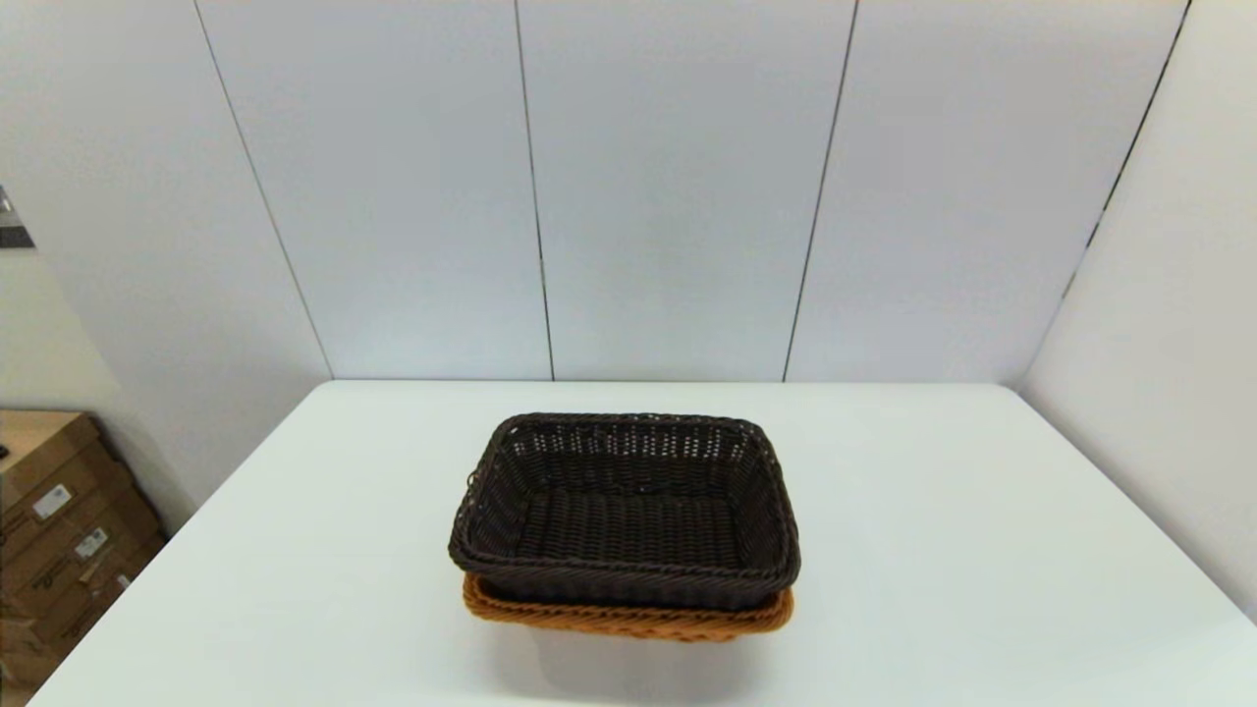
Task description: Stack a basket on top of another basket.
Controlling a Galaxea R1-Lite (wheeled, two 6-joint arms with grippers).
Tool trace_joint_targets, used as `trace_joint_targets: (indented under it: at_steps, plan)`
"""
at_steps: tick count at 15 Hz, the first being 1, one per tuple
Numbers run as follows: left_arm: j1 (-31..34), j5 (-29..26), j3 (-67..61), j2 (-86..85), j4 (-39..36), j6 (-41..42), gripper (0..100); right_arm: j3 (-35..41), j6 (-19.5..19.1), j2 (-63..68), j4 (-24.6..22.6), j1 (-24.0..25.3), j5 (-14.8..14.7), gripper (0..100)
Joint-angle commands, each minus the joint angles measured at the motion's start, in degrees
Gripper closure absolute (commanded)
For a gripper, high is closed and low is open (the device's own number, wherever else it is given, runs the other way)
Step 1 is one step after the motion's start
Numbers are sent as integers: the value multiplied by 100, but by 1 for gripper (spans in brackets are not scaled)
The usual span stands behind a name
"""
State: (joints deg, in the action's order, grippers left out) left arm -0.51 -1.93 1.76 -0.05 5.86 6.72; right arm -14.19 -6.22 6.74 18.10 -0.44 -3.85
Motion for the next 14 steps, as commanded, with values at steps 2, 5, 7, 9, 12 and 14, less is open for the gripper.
trace_joint_targets:
  at_steps: [2,5,7,9,12,14]
  plan:
    - [-2,-1,0,5,2,5,0,962,-161,-665,-1283,9,7,0]
    - [7,-1,0,5,2,5,0,1199,-152,-665,-1714,9,209,0]
    - [-2,-1,0,5,2,5,0,1366,-143,-665,-1889,9,482,0]
    - [-2,-1,0,5,2,-4,0,1428,-152,-665,-1837,9,491,0]
    - [7,-1,0,5,2,-4,0,1428,-108,-665,-1740,9,482,0]
    - [-2,-1,0,5,2,5,0,1428,-99,-665,-1749,9,473,0]
